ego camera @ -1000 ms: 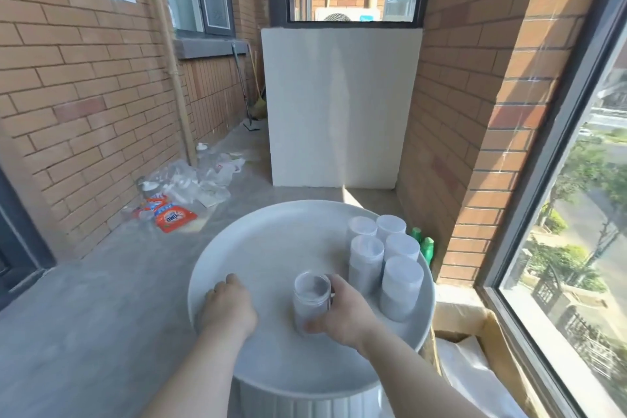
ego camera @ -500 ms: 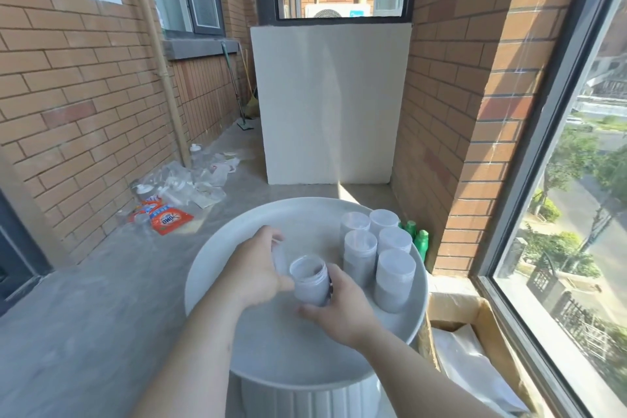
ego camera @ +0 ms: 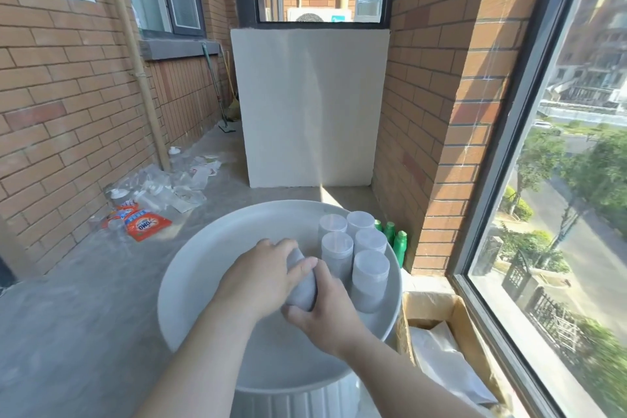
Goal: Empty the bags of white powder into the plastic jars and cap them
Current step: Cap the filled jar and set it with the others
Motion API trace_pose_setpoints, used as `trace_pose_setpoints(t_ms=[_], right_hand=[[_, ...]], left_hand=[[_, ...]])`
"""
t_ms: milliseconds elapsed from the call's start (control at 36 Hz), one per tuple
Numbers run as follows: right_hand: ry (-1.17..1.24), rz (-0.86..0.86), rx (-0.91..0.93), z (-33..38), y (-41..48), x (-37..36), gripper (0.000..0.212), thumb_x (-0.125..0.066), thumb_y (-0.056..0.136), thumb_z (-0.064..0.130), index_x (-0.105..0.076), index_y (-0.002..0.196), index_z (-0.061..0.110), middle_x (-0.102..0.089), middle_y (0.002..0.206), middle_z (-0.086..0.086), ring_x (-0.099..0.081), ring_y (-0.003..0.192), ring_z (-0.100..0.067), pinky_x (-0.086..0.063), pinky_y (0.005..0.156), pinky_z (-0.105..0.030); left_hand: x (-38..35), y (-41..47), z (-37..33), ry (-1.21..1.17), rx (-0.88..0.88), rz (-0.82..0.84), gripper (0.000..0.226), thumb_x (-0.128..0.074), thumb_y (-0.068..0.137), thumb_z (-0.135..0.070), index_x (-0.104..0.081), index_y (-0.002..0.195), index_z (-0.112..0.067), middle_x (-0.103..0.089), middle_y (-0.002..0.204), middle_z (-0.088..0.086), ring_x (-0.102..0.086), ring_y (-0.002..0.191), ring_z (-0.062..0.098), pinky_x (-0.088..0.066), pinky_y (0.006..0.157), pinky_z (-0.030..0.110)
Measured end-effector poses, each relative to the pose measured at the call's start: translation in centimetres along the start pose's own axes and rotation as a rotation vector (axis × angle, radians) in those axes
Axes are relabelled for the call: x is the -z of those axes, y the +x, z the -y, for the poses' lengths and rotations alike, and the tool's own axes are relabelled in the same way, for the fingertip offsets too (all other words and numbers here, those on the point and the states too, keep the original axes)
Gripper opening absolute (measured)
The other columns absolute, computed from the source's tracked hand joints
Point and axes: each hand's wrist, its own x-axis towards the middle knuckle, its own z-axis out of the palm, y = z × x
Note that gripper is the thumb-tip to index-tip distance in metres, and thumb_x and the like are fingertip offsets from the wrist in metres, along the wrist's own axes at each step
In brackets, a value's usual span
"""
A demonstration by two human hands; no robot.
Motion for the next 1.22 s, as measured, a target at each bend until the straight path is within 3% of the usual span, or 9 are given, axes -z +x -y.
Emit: trace_pose_setpoints(t_ms=[111, 444, 611, 750, 889, 944, 1056, 1139, 1222], right_hand=[[-0.02, -0.01, 0.032, 0.1, -0.2, 0.0, 0.041, -0.069, 0.072, 0.037, -0.042, 0.104, 0.034, -0.061, 0.1, 0.014, -0.058, 0.096, -0.016, -0.049, 0.087, -0.04], [-0.12, -0.019, 0.018, 0.5, -0.8, 0.3, 0.061, -0.064, 0.071, 0.04, -0.046, 0.128, 0.027, -0.056, 0.109, 0.015, -0.048, 0.102, -0.015, -0.036, 0.091, -0.028], [-0.111, -0.023, -0.044, 1.1, -0.8, 1.1, 0.041, -0.071, 0.071, 0.031, -0.05, 0.104, 0.023, -0.058, 0.1, 0.011, -0.052, 0.097, -0.014, -0.043, 0.093, -0.034], [-0.028, 0.014, -0.165, 0.8, -0.4, 0.9, 0.049, -0.068, 0.06, 0.051, -0.049, 0.099, 0.028, -0.064, 0.097, 0.012, -0.06, 0.095, -0.011, -0.052, 0.086, -0.034], [0.032, 0.061, -0.225, 1.0, -0.7, 1.4, 0.044, -0.074, 0.066, 0.039, -0.051, 0.101, 0.027, -0.068, 0.092, 0.009, -0.064, 0.084, -0.004, -0.05, 0.065, -0.015], [0.04, 0.085, -0.24, 1.1, -0.7, 1.3, 0.043, -0.074, 0.068, 0.036, -0.052, 0.105, 0.029, -0.069, 0.093, 0.01, -0.064, 0.082, -0.001, -0.047, 0.06, -0.011], [0.064, 0.08, -0.268, 1.0, -0.6, 1.1, 0.046, -0.072, 0.065, 0.038, -0.053, 0.106, 0.03, -0.07, 0.093, 0.01, -0.066, 0.082, -0.002, -0.054, 0.066, -0.019], [0.081, 0.07, -0.265, 1.0, -0.4, 1.4, 0.045, -0.074, 0.064, 0.037, -0.052, 0.103, 0.029, -0.069, 0.093, 0.009, -0.065, 0.083, -0.005, -0.052, 0.064, -0.02], [0.083, 0.07, -0.259, 1.1, -0.4, 1.7, 0.044, -0.075, 0.067, 0.035, -0.051, 0.103, 0.028, -0.068, 0.093, 0.009, -0.064, 0.081, -0.004, -0.047, 0.059, -0.015]], left_hand=[[-0.5, 0.1, -1.4, 0.064, 0.096, -0.013, 0.045, -0.029, 0.094, -0.069, -0.041, 0.091, -0.026, -0.047, 0.084, -0.002, -0.051, 0.083, 0.024, -0.043, 0.07, 0.034], [-0.9, 0.3, -3.1, 0.098, 0.259, -0.006, 0.054, -0.024, 0.098, -0.062, -0.052, 0.107, -0.017, -0.064, 0.106, 0.006, -0.06, 0.099, 0.027, -0.044, 0.071, 0.032], [-1.6, 0.6, -2.7, 0.139, 0.156, 0.033, 0.046, -0.023, 0.099, -0.055, -0.05, 0.116, -0.022, -0.05, 0.092, 0.002, -0.053, 0.089, 0.027, -0.04, 0.064, 0.033], [-0.5, -0.1, -3.3, 0.077, 0.077, 0.047, 0.038, -0.025, 0.101, -0.056, -0.045, 0.108, -0.025, -0.047, 0.095, -0.001, -0.055, 0.1, 0.024, -0.048, 0.081, 0.036], [-0.5, 0.2, -2.5, -0.027, 0.01, 0.078, 0.026, -0.034, 0.096, -0.052, -0.048, 0.094, -0.03, -0.05, 0.096, -0.006, -0.052, 0.093, 0.02, -0.045, 0.08, 0.036], [-0.5, 0.4, -2.1, -0.079, -0.04, 0.13, 0.018, -0.038, 0.09, -0.042, -0.053, 0.097, -0.034, -0.053, 0.103, -0.012, -0.053, 0.099, 0.017, -0.047, 0.088, 0.037], [-0.3, 0.6, -2.5, -0.275, -0.086, 0.089, 0.034, -0.039, 0.082, -0.046, -0.06, 0.108, -0.041, -0.057, 0.121, -0.021, -0.052, 0.117, 0.011, -0.044, 0.1, 0.036], [-0.3, 0.6, -2.7, -0.052, -0.047, -0.036, 0.052, -0.03, 0.097, -0.064, -0.052, 0.132, -0.033, -0.052, 0.138, -0.011, -0.047, 0.127, 0.018, -0.041, 0.103, 0.037], [-0.1, 0.6, -2.5, 0.04, 0.029, -0.022, 0.053, -0.025, 0.096, -0.068, -0.06, 0.101, -0.029, -0.059, 0.107, -0.004, -0.057, 0.102, 0.02, -0.049, 0.086, 0.038]])
